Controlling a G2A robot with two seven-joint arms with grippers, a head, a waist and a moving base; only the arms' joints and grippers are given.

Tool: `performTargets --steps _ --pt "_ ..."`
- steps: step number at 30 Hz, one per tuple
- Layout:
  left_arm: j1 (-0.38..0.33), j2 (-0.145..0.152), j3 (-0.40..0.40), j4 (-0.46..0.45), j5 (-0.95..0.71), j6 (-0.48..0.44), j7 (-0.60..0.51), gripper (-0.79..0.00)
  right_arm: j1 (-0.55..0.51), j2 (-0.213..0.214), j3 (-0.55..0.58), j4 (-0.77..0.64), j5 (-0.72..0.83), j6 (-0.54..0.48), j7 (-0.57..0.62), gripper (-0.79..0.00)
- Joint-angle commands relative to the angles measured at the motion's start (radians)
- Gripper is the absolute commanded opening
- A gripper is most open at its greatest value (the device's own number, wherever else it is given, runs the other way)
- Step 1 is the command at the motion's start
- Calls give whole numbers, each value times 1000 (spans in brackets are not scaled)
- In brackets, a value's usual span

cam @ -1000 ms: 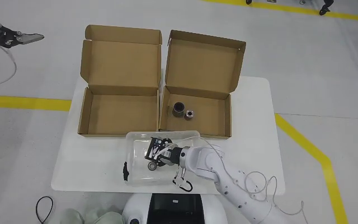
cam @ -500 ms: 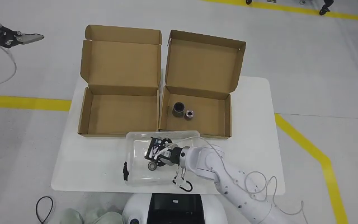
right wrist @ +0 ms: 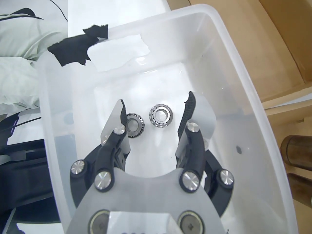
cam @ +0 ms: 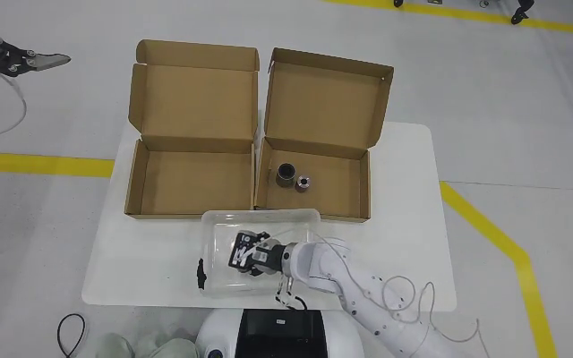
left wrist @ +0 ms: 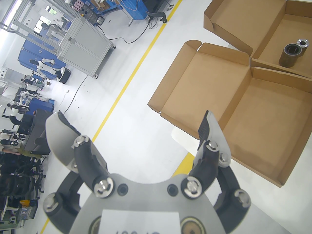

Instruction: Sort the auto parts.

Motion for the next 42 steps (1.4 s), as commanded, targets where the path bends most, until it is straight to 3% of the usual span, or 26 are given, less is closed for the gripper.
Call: performTargets --steps 1,12,30,42 --pt "0 0 0 0 0 0 0 0 -3 -4 -11 13 -13 31 -4 -366" --pt "0 0 0 0 0 0 0 0 7 -25 -52 33 -75 157 77 -348" --pt "0 0 0 0 0 0 0 0 34 -57 -94 86 -68 176 88 -369" --pt "0 0 0 0 0 0 0 0 44 -76 -106 110 -71 201 124 -486"
